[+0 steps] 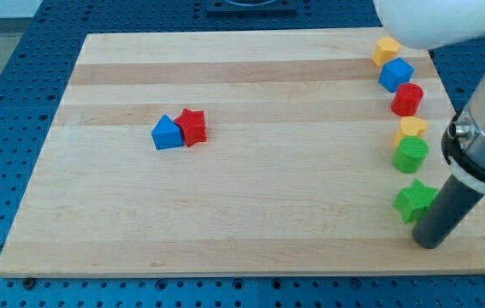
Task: Slide red star on top of blue triangle
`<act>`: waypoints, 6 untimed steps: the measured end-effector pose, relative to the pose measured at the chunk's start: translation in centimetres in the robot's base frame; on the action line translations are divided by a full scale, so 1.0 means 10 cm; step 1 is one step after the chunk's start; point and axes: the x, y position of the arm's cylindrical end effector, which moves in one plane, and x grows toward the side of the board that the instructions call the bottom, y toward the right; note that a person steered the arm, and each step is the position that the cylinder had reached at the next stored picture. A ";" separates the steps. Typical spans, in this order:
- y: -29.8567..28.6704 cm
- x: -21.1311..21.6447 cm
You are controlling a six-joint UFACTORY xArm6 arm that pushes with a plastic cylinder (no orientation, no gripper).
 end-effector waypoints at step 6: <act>-2.47 -0.44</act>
